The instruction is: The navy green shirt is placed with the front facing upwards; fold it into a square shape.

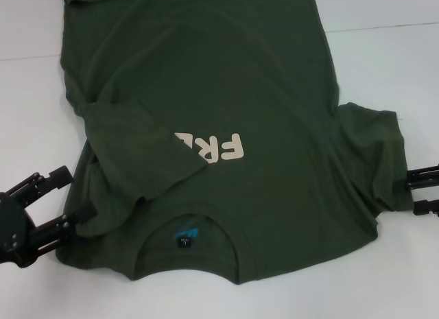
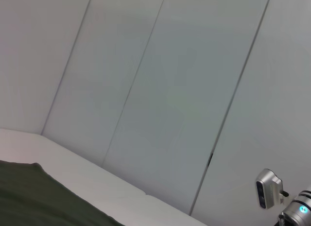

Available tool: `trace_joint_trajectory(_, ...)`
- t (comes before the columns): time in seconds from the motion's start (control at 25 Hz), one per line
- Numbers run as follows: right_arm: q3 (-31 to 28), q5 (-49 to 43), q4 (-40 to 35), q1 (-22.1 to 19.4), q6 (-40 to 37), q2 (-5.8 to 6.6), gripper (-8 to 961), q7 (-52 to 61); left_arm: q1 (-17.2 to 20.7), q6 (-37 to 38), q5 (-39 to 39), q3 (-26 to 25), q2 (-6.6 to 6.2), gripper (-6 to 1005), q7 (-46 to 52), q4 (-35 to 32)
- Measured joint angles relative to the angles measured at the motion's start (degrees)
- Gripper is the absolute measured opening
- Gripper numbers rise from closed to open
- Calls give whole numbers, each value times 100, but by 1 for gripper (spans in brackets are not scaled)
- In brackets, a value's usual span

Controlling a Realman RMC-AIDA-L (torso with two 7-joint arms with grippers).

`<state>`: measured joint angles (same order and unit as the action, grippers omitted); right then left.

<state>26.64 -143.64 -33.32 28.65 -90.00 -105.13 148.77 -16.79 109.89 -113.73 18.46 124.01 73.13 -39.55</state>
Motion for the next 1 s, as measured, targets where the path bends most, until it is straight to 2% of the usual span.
trace_joint_trajectory(1.0, -51, -106, 81, 52, 136, -60, 724, 2, 9, 21, 0, -3, 0, 841, 0, 0)
